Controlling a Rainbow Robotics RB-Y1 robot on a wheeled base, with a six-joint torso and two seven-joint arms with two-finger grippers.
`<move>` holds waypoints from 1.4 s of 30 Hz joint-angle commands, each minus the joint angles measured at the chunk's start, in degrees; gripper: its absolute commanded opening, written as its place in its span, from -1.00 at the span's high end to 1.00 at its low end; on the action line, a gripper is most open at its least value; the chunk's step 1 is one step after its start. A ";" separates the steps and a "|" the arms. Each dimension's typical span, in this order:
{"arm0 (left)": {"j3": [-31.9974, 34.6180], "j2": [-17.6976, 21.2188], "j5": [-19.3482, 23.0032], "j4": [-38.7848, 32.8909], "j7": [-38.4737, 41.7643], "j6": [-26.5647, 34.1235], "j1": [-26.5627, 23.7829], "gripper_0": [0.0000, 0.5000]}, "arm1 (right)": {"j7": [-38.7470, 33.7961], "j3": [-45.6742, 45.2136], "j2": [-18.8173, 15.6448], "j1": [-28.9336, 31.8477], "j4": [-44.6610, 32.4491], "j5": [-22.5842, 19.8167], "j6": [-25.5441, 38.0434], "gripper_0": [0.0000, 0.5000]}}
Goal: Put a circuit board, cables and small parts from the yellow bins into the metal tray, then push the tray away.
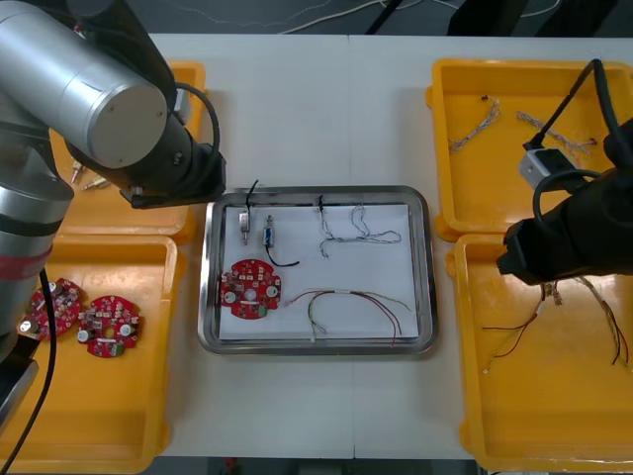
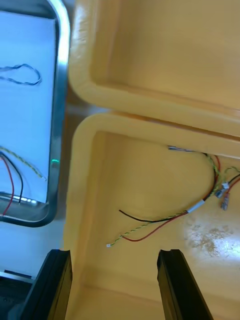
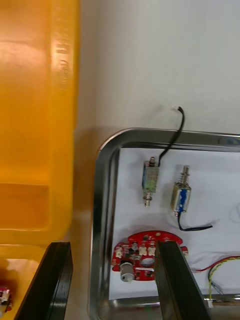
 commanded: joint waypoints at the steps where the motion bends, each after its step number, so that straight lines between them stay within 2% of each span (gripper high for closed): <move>1: 3.49 3.31 0.77 -1.89 -5.68 0.58 -2.30 -0.92 | 1.83 5.95 -2.21 -4.28 -2.43 -0.91 0.19 -1.00; 6: 5.51 4.37 0.85 -1.89 -6.91 0.58 -1.51 -0.92 | 3.15 10.34 -2.21 -6.39 -3.57 -1.34 0.14 -1.00; 14: 11.14 6.57 -0.82 -1.89 -15.70 0.58 2.53 -0.92 | 5.35 22.21 -2.03 -11.84 -3.84 -0.99 -5.22 -1.00; 19: 13.33 8.24 -0.82 -1.89 -20.70 0.58 4.64 -0.92 | 6.40 29.24 -0.37 -15.62 -1.90 0.06 -7.86 -1.00; 23: 14.39 9.47 -0.11 -1.89 -22.99 0.58 6.13 -0.92 | 7.72 34.25 2.36 -19.22 1.00 0.41 -9.36 -1.00; 26: 15.36 10.35 1.64 -1.89 -23.08 0.58 7.45 -1.00 | 8.69 37.94 5.26 -22.21 3.37 1.20 -9.53 -1.00; 27: 15.36 10.35 1.64 -1.89 -23.08 0.58 7.45 -1.00 | 8.69 37.94 5.26 -22.21 3.37 1.20 -9.53 -1.00; 29: 16.67 11.84 3.75 -1.98 -23.34 0.58 8.68 -1.00 | 9.74 41.28 8.07 -24.76 5.57 2.26 -9.97 -1.00; 36: 19.93 15.71 9.64 -3.91 -23.34 0.58 11.58 -1.00 | 12.03 50.07 14.31 -31.09 11.90 4.90 -13.40 -1.00; 42: 20.01 17.82 9.47 -7.60 -22.90 0.58 14.40 -1.00 | 18.18 56.04 18.53 -34.87 16.64 7.80 -16.21 -1.00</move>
